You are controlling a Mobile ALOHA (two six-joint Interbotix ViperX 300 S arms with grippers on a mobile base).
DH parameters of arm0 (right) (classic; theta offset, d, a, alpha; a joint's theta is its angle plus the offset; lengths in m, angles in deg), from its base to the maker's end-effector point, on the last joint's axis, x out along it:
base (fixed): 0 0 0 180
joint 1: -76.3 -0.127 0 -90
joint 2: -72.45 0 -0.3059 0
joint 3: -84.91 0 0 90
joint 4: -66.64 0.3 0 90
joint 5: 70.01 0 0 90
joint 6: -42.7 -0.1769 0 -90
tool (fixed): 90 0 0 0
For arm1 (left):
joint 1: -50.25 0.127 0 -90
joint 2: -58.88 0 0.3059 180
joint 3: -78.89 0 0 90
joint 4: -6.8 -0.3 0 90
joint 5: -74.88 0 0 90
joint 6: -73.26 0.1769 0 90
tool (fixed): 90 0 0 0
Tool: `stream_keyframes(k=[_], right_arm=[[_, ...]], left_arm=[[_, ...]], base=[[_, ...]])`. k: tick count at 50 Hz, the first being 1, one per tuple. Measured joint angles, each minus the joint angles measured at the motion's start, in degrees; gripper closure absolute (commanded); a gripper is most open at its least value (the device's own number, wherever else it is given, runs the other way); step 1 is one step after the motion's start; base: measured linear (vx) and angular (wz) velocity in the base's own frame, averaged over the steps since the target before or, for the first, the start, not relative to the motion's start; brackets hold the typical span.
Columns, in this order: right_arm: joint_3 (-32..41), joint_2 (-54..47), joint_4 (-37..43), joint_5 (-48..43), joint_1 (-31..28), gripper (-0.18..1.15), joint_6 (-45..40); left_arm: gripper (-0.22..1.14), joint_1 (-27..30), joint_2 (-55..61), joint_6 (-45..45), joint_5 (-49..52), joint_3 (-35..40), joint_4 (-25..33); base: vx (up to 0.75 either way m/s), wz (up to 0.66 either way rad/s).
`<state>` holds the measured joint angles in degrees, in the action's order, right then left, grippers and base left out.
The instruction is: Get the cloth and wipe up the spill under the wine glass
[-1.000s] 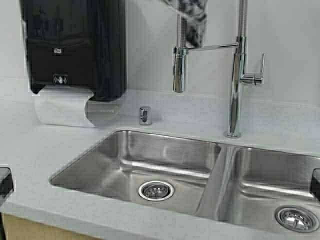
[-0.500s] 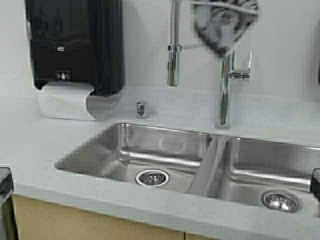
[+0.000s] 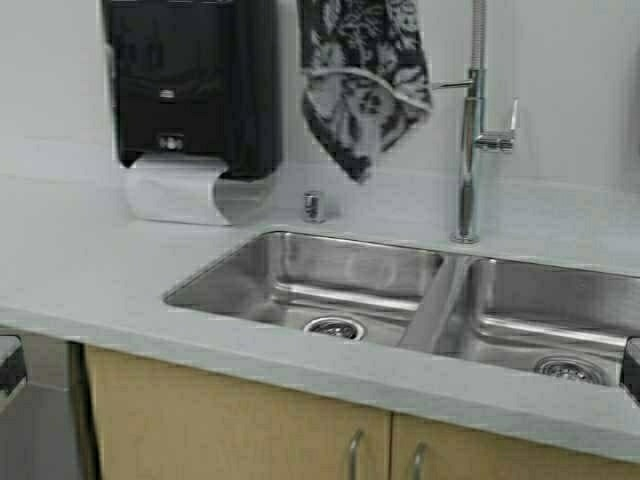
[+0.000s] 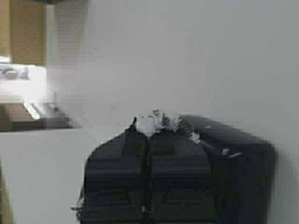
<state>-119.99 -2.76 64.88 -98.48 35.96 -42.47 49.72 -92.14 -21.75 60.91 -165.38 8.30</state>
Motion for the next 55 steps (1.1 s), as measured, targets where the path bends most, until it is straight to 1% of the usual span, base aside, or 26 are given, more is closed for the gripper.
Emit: stream_keyframes(k=[5, 15, 23, 30, 39, 46, 55], right_arm=[[-1.6, -0.6, 0.1, 0.0, -0.2, 0.9, -0.1], [-6.9, -0.7, 0.3, 0.0, 0.1, 0.9, 0.0], [-8.1, -1.3, 0.4, -0.1, 0.3, 0.9, 0.2], [-8.5, -2.3, 1.0, 0.0, 3.0, 0.9, 0.2], [-8.7, -4.2, 5.4, 0.0, 8.3, 0.9, -0.1], [-8.7, -5.8, 7.5, -0.1, 11.1, 0.9, -0.2], [-8.7, -6.6, 7.6, 0.0, 12.4, 0.9, -0.2]], left_arm=[[0.89, 0.0, -0.3, 0.0, 0.0, 0.0, 0.0], [0.89, 0.0, -0.7, 0.0, 0.0, 0.0, 0.3], [0.89, 0.0, -0.7, 0.0, 0.2, 0.0, 0.3], [0.89, 0.0, -0.7, 0.0, 0.2, 0.0, 0.3], [0.89, 0.0, -0.6, 0.0, 0.3, 0.0, 0.3], [0.89, 0.0, 0.8, 0.0, 0.1, 0.0, 0.4], [0.89, -0.1, 4.1, 0.4, -1.1, 0.4, 0.4]], base=[[-0.14, 0.22], [-0.1, 0.24], [-0.08, 0.3], [-0.08, 0.42], [-0.08, 0.5], [-0.07, 0.51], [-0.06, 0.51]])
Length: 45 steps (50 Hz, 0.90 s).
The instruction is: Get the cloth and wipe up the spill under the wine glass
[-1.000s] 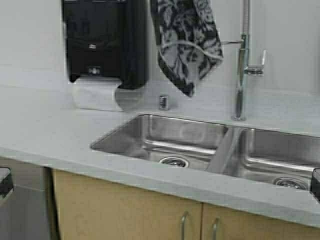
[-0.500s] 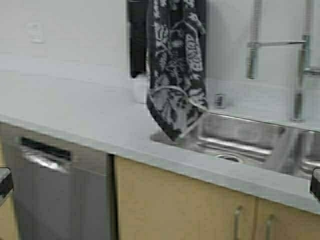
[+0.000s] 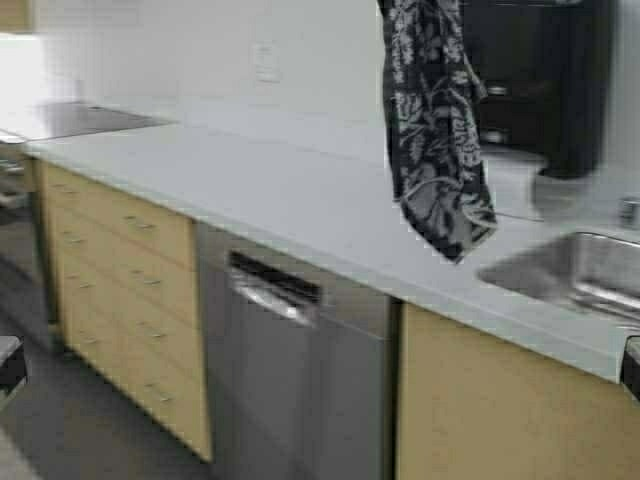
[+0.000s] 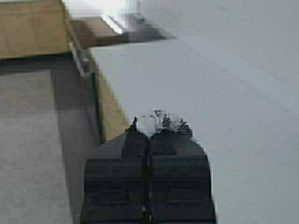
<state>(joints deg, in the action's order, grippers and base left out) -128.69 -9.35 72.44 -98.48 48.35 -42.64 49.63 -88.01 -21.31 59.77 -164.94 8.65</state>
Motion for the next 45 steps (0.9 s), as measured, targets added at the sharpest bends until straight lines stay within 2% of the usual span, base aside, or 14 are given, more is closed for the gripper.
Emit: stream_keyframes(k=[23, 45], right_arm=[[0.0, -1.9, 0.0, 0.0, 4.1, 0.9, -0.1], [-0.4, -2.4, 0.0, -0.1, 4.3, 0.9, 0.3]], left_arm=[[0.89, 0.1, 2.2, 0.0, -1.8, 0.8, 0.0], [0.89, 0.1, 1.7, -0.4, -1.8, 0.7, -0.1]], base=[[0.0, 0.41], [0.04, 0.44]])
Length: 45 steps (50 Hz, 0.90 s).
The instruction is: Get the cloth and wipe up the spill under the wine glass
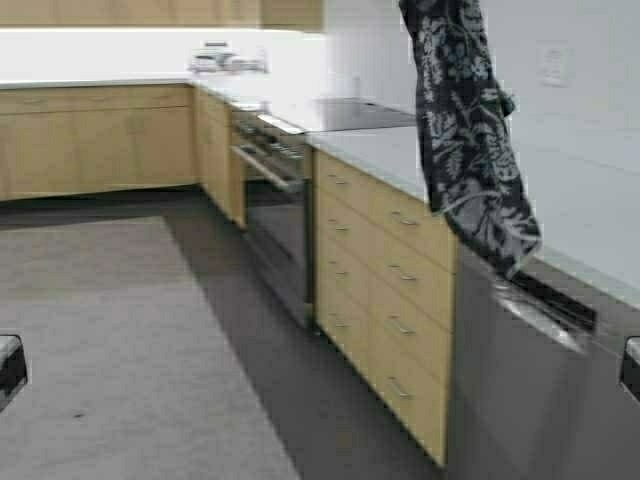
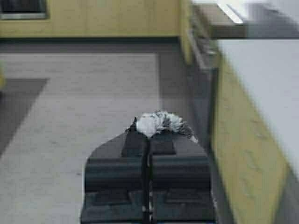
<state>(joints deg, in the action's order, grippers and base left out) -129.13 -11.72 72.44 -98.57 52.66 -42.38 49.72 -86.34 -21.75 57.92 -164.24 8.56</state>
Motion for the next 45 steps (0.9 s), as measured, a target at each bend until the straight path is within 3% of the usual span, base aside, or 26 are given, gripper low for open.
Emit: stream_keyframes(k=[23, 45], right_arm=[[-1.1, -4.7, 0.1, -0.9, 0.0, 0.9, 0.0], [-1.5, -4.5, 0.1, -3.3, -0.1, 0.9, 0.0]], left_arm=[[0.89, 0.0, 0.0, -0.6, 0.5, -0.6, 0.1], [0.89, 0.0, -0.4, -0.5, 0.6, -0.6, 0.0]], base=[[0.04, 0.41], [0.05, 0.61]])
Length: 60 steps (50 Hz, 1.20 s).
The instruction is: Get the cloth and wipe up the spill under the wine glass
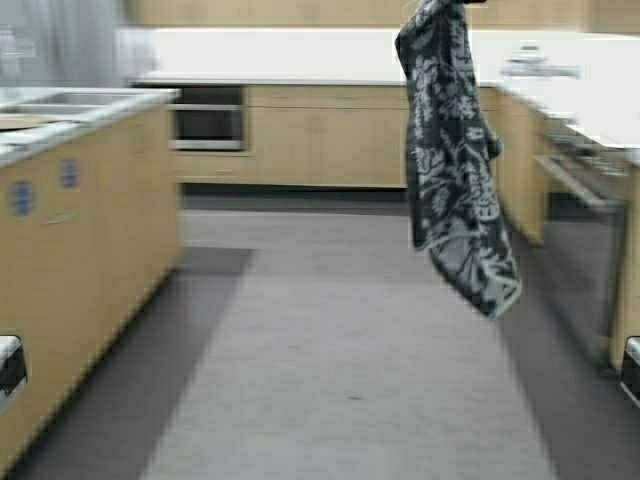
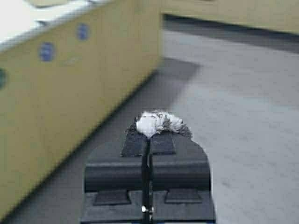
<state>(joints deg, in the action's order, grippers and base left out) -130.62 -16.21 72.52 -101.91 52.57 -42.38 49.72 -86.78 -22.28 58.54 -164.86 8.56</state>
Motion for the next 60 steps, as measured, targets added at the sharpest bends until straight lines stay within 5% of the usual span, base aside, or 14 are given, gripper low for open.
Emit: stream_keyframes(k=[40, 60], right_arm=[[-0.1, 4.5, -0.1, -0.2, -0.3, 0.9, -0.2], [-0.1, 5.8, -0.1, -0.2, -0.2, 0.9, -0.3]], left_arm=[[0.89, 0.0, 3.1, 0.7, -0.9, 0.1, 0.0], [0.89, 0.0, 19.9, 0.4, -5.1, 4.0, -2.5]], base=[[0.07, 0.45], [0.13, 0.1]])
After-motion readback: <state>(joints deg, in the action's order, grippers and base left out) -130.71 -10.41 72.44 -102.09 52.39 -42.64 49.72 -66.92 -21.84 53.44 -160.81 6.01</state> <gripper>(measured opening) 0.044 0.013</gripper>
